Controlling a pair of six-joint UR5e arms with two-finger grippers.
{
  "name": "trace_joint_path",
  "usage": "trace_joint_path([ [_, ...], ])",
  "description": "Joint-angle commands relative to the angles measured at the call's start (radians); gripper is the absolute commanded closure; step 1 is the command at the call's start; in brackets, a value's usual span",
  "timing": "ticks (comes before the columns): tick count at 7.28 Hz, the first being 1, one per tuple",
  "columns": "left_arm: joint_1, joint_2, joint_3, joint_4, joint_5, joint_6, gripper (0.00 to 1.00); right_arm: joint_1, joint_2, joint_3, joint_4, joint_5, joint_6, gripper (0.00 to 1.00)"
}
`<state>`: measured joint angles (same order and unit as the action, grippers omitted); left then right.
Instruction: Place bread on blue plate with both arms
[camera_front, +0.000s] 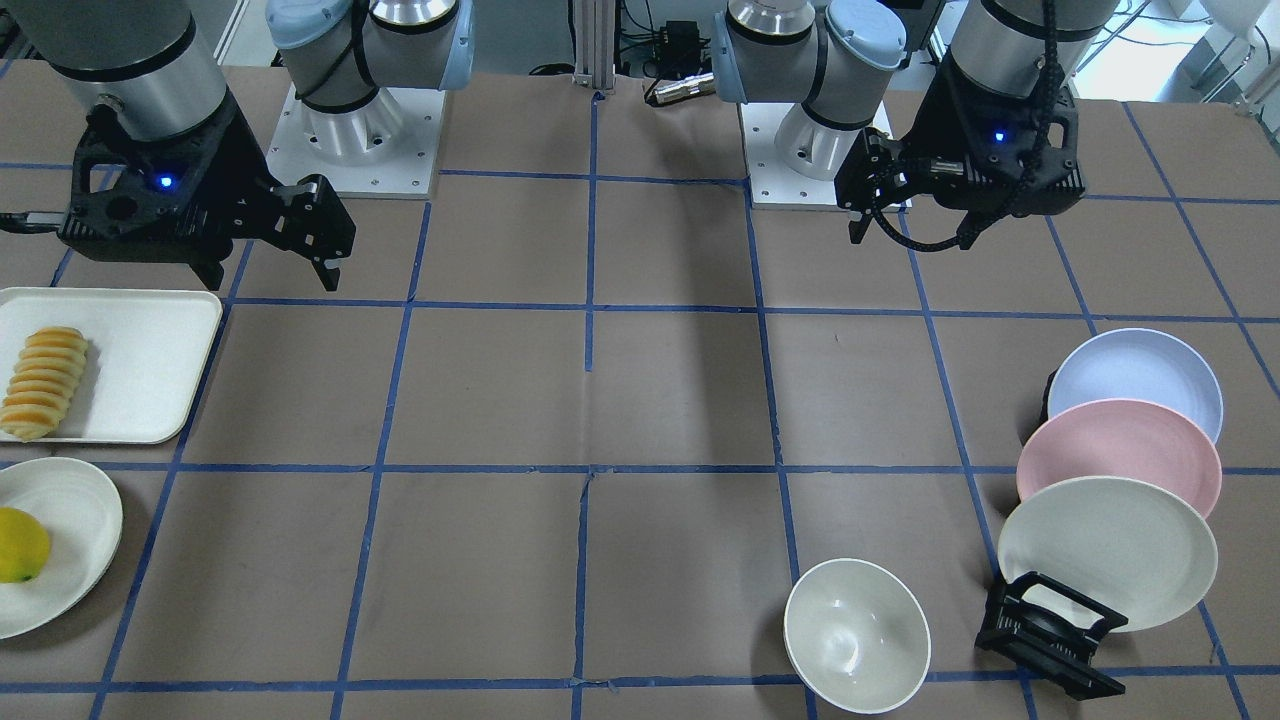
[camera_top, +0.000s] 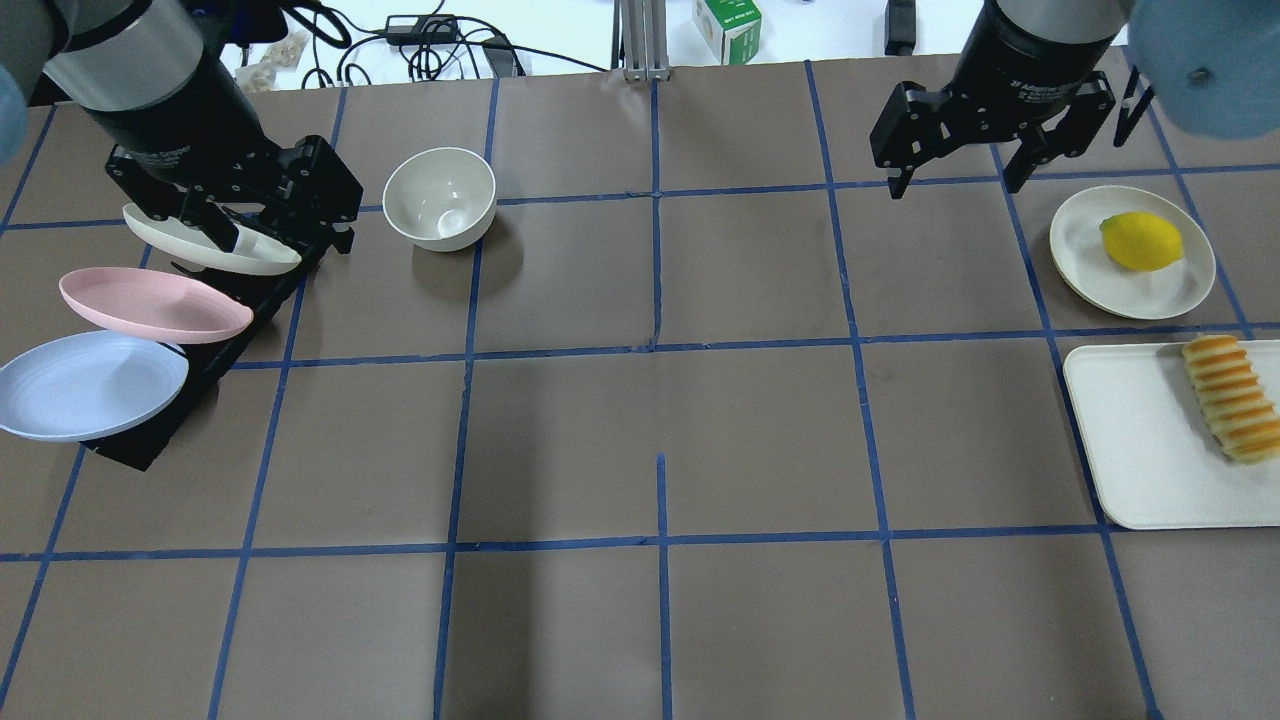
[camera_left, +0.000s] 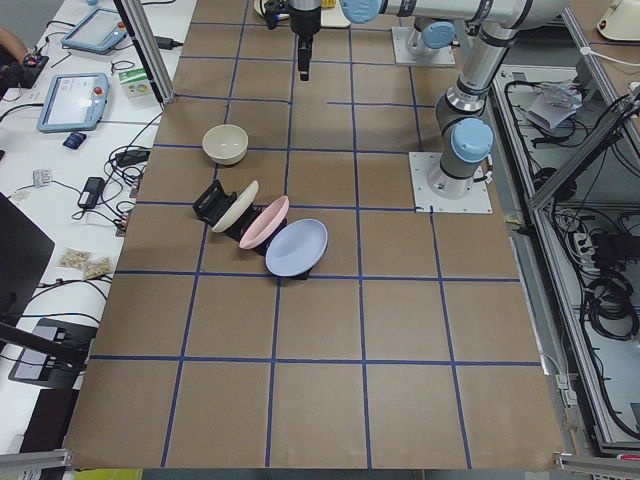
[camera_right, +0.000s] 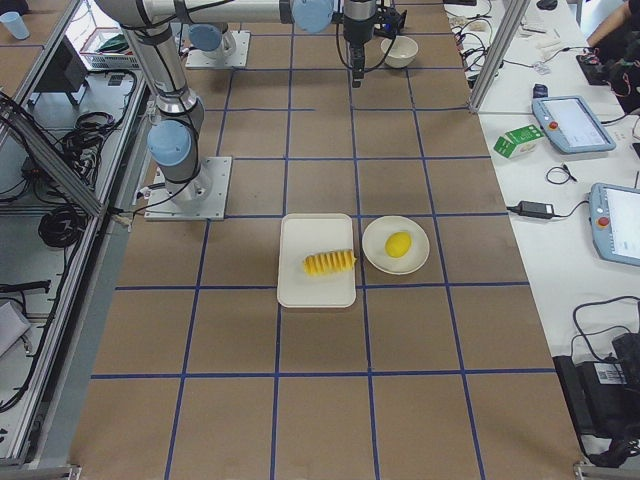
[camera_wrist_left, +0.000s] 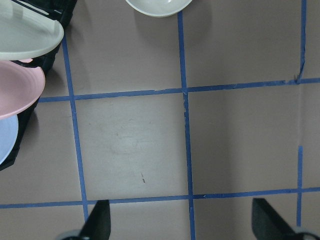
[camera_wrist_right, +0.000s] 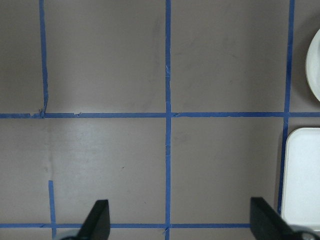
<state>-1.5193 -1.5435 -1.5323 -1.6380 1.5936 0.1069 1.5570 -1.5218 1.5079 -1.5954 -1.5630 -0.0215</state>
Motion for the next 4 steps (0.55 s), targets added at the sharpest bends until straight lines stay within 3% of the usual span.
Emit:
trace_joint_path([
  [1,0.002,0.0,0.001,0.001,-0.003,0.0,0.0,0.0,0.0,0.0,0.0,0.0,0.0,0.0],
  [4,0.002,0.003,0.003,0.001,0.002,0.004,0.0,0.0,0.0,0.0,0.002,0.0,0.0,0.0],
])
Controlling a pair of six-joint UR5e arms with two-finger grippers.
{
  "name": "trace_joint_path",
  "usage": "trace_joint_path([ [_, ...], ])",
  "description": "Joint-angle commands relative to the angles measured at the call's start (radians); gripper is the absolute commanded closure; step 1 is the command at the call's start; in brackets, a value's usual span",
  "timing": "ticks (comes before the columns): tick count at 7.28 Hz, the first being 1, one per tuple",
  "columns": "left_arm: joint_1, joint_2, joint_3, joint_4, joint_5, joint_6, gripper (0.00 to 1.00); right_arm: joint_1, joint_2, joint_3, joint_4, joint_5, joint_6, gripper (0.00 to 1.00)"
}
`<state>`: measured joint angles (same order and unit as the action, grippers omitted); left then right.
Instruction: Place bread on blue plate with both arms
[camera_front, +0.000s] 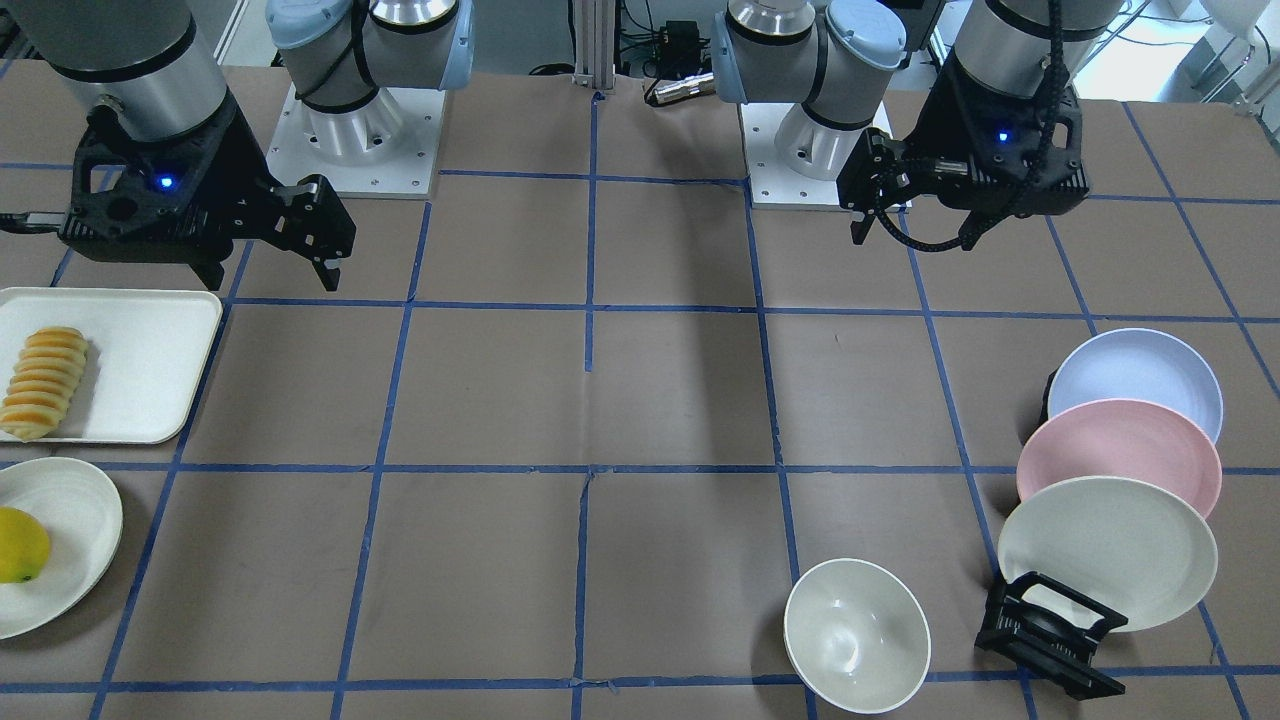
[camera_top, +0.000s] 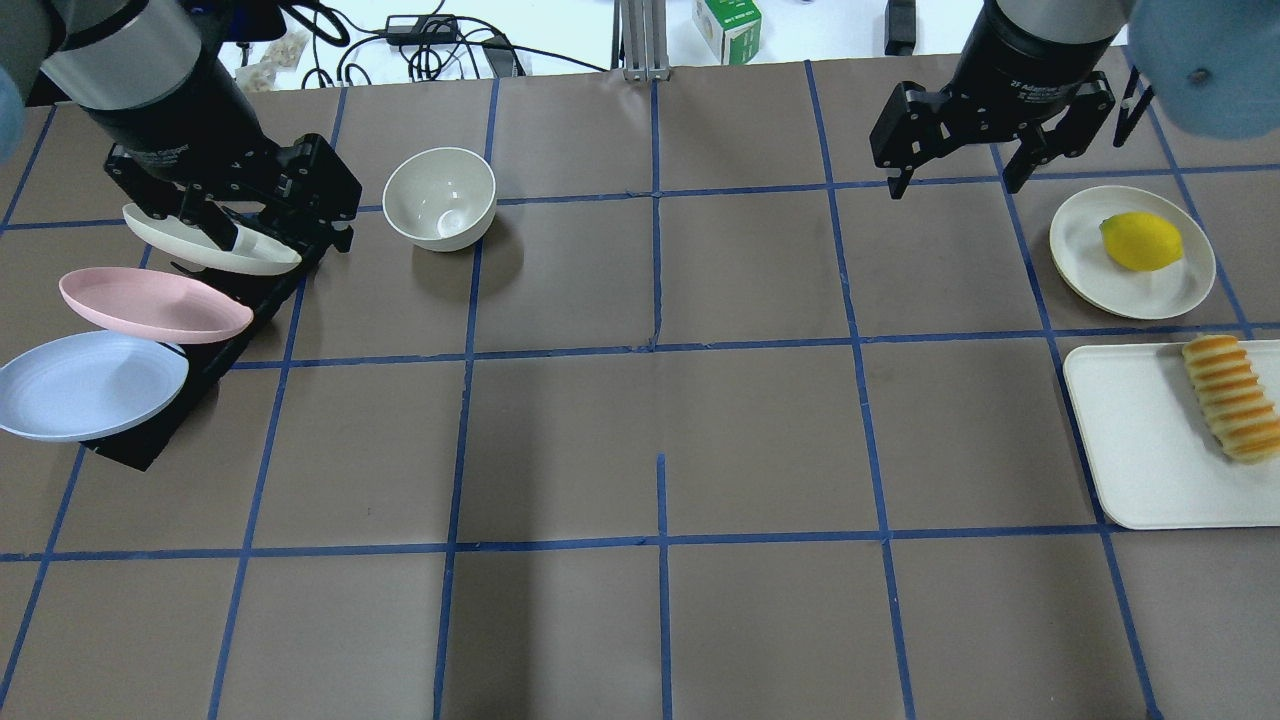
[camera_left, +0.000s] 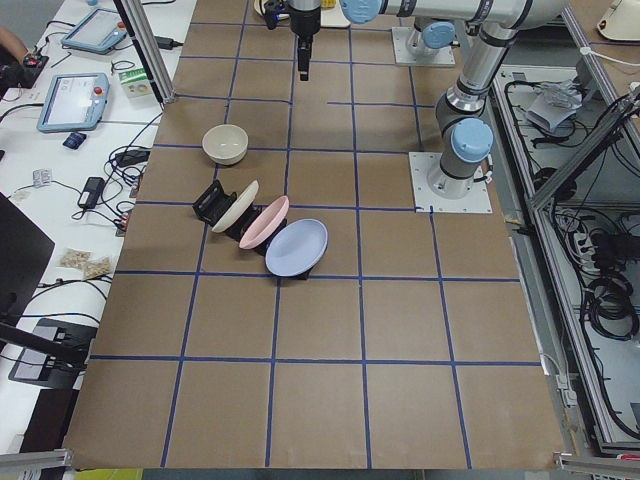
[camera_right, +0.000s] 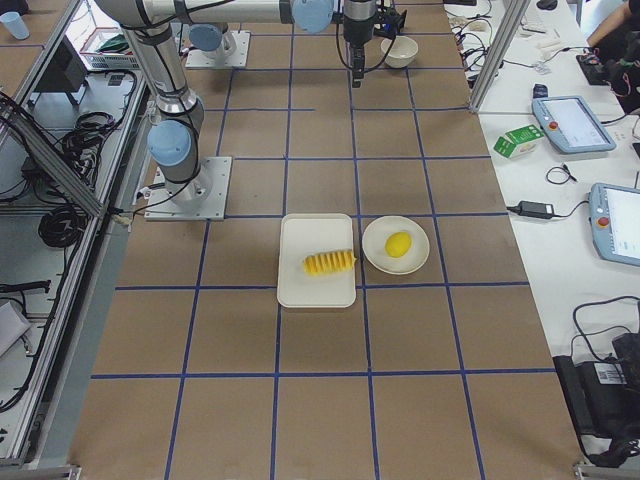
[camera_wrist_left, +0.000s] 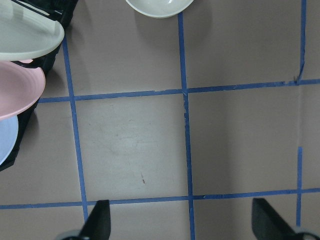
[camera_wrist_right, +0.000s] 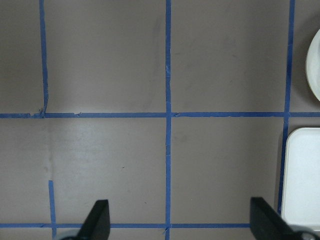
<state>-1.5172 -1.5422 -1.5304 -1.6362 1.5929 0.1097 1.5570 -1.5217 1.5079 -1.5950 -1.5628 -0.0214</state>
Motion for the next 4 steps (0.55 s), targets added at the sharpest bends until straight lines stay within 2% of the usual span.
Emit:
trace_joint_path([
  [1,0.0,0.005,0.0,0.001,0.002,0.001,0.0,0.0,0.0,0.0,0.001,0.0,0.0,0.0],
  [4,0.014,0.005,0.0,-0.001,-0.001,0.011,0.0,0.0,0.0,0.002,0.001,0.003,0.0,0.0],
])
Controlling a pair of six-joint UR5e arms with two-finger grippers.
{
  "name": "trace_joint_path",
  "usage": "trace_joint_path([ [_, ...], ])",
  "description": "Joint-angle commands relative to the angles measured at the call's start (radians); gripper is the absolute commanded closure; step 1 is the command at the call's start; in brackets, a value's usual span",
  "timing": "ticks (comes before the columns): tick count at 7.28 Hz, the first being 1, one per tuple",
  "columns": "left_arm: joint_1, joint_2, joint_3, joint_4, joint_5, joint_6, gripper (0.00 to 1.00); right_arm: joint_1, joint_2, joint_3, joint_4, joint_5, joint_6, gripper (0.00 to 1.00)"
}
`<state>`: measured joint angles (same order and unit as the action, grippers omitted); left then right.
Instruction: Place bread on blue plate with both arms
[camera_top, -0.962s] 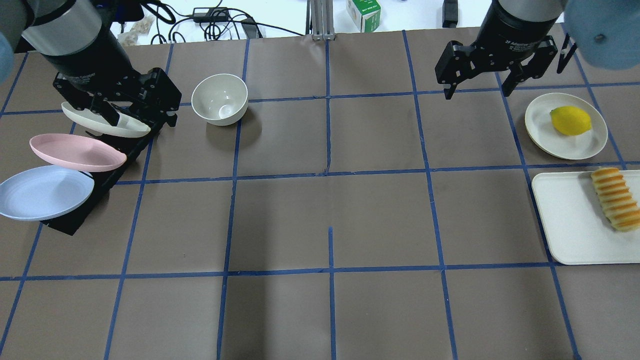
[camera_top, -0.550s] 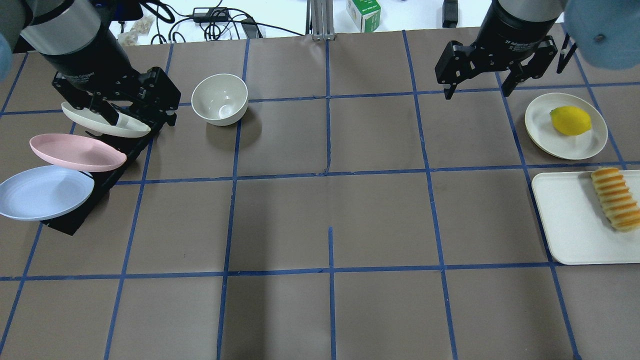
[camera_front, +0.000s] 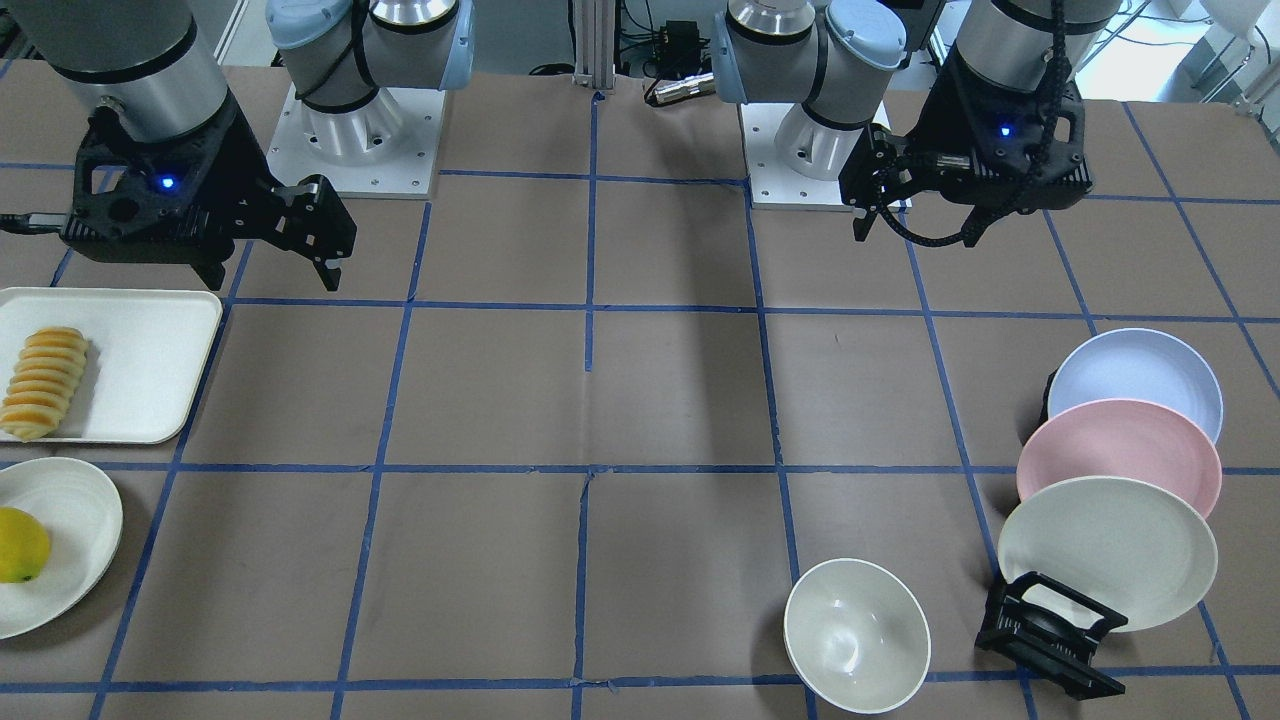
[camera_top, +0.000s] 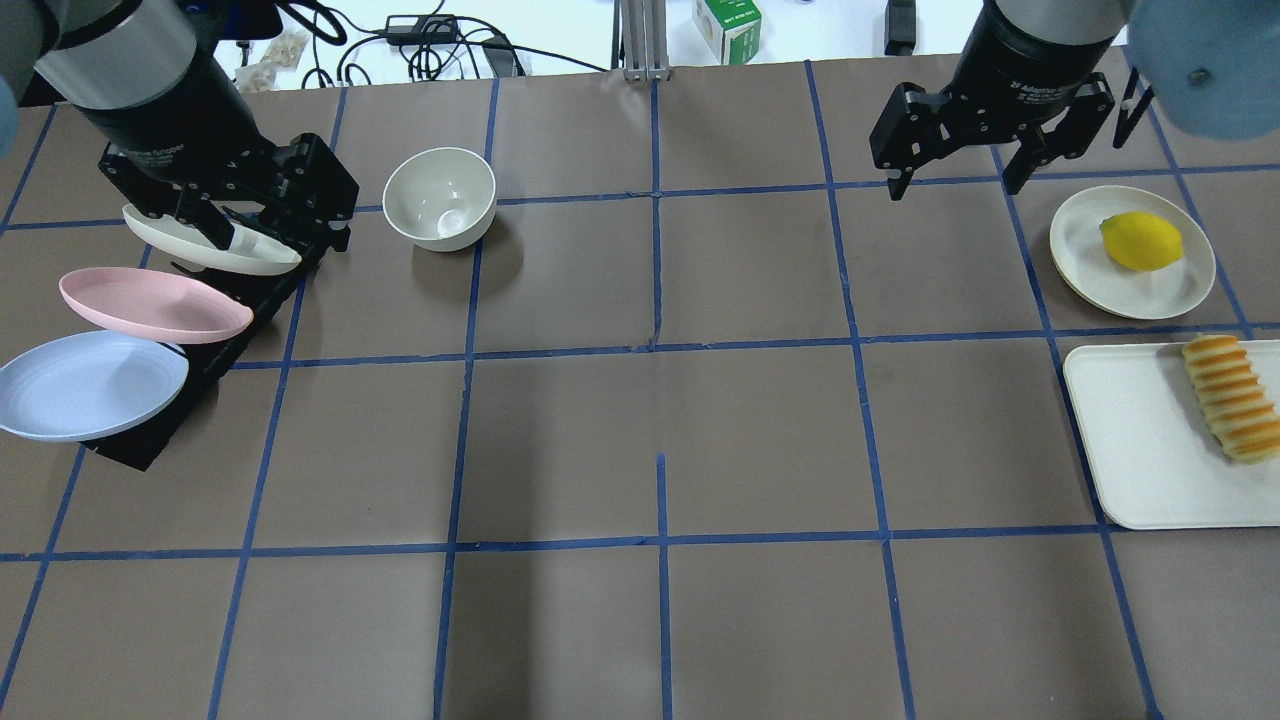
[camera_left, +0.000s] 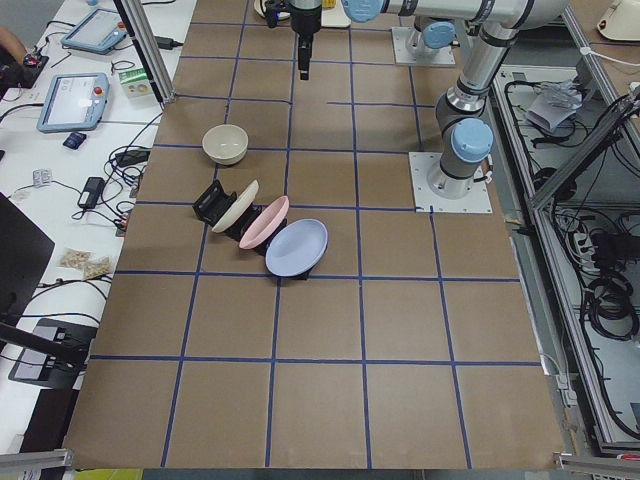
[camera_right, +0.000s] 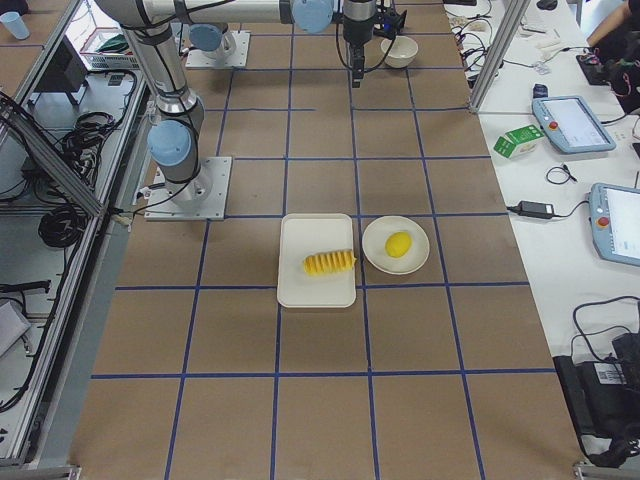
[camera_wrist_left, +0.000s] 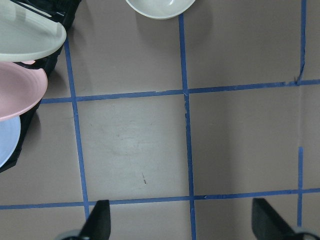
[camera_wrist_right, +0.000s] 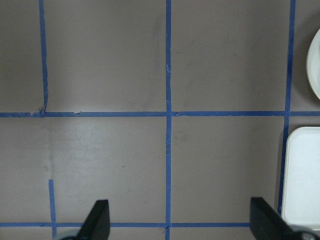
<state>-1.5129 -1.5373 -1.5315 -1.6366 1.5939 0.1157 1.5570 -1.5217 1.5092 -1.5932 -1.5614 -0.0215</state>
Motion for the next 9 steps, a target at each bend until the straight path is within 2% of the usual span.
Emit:
trace_joint_path([
  [1,0.051,-0.001,-0.015,0.0,-0.014,0.007,0.0,0.0,0.0,0.0,-0.001,0.003,0.0,0.0],
  [4,0.244,-0.001,-0.01,0.014,0.003,0.047,0.0,0.0,0.0,0.0,0.002,0.001,0.0,0.0],
  [7,0.559,-0.029,-0.007,0.063,-0.006,0.33,0.0,0.0,0.0,0.0,0.002,0.001,0.0,0.0],
  [8,0.638,-0.047,-0.009,0.078,-0.008,0.429,0.0,0.0,0.0,0.0,0.002,0.001,0.0,0.0],
  [9,0.699,-0.075,-0.013,0.146,-0.009,0.512,0.0,-0.002,0.0,0.0,0.004,0.0,0.0,0.0],
])
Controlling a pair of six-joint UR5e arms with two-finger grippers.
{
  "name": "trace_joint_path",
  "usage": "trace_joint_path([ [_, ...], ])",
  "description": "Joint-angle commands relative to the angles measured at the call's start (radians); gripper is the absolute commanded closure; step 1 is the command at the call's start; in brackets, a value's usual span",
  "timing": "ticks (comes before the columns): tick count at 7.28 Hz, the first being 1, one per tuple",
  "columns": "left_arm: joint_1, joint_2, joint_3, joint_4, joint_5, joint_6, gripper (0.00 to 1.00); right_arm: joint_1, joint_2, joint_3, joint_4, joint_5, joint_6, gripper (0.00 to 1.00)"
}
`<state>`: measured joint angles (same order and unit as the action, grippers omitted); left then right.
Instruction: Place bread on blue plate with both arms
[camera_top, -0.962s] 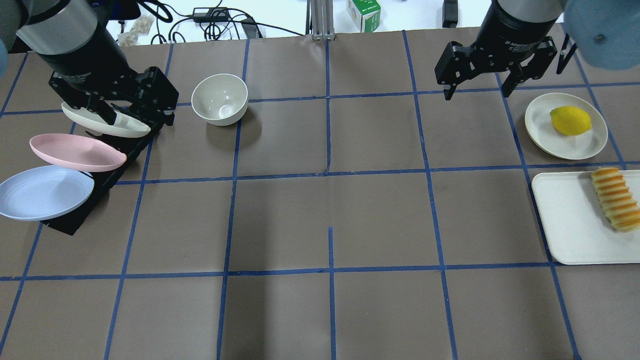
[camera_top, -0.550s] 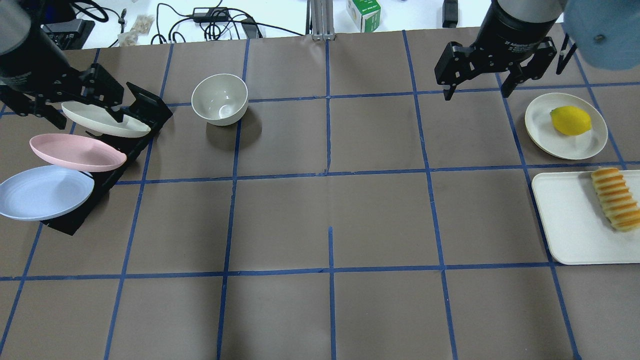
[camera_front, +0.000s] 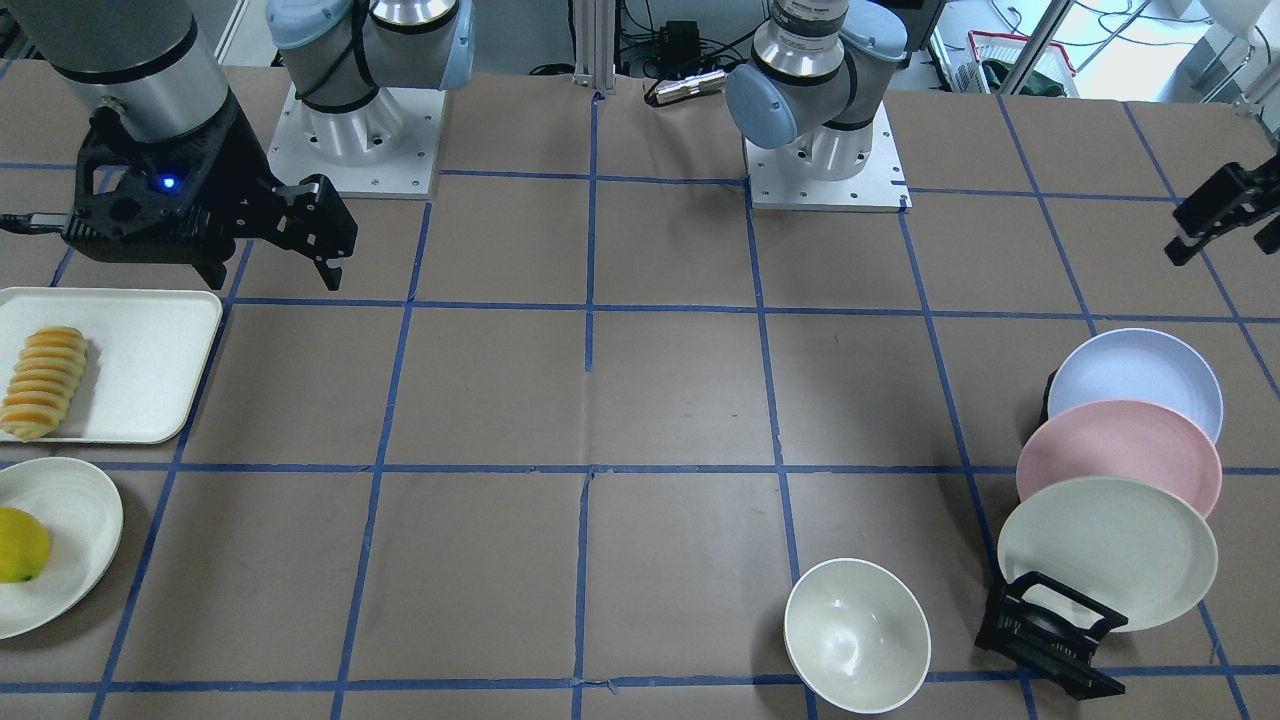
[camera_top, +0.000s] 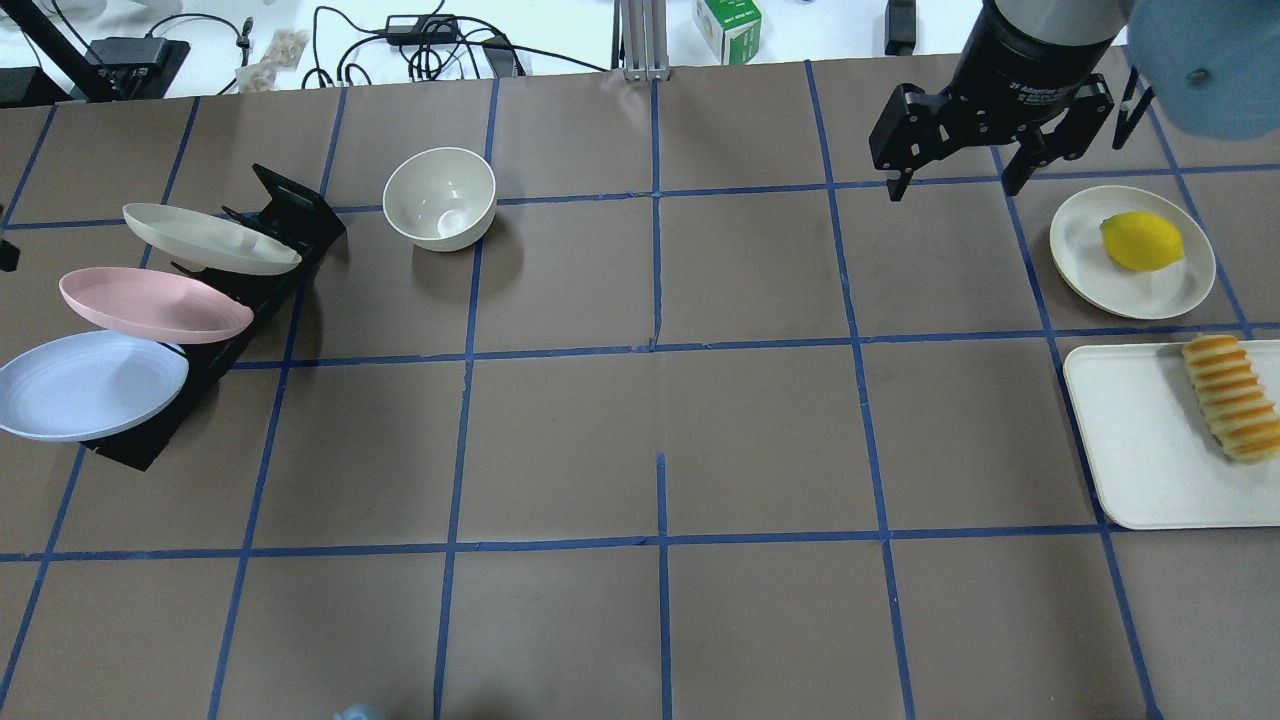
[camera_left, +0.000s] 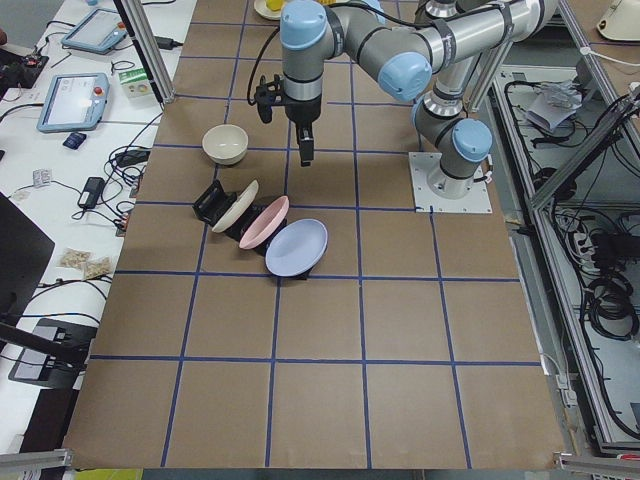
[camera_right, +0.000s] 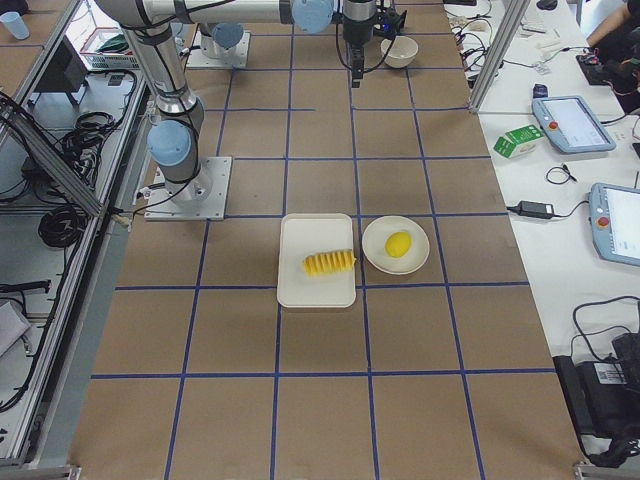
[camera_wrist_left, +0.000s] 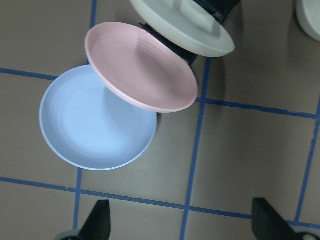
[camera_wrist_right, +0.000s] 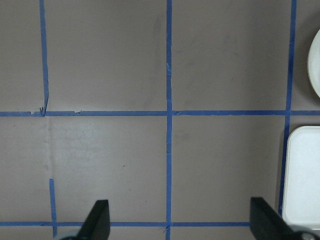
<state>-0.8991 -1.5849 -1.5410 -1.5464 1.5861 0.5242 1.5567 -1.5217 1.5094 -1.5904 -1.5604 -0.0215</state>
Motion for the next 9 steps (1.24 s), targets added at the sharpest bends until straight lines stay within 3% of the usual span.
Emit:
trace_joint_path([
  [1,0.135,-0.055,-0.017,0.11,-0.003,0.146,0.0,0.0,0.0,0.0,0.001,-0.001,0.0,0.0],
  [4,0.19,-0.182,-0.021,0.181,-0.054,0.148,0.0,0.0,0.0,0.0,0.001,-0.001,0.0,0.0],
  [6,0.264,-0.268,-0.018,0.19,-0.176,0.149,0.0,0.0,0.0,0.0,0.003,-0.001,0.0,0.0],
  [9,0.266,-0.36,-0.019,0.213,-0.175,0.151,0.0,0.0,0.0,0.0,0.001,0.0,0.0,0.0],
])
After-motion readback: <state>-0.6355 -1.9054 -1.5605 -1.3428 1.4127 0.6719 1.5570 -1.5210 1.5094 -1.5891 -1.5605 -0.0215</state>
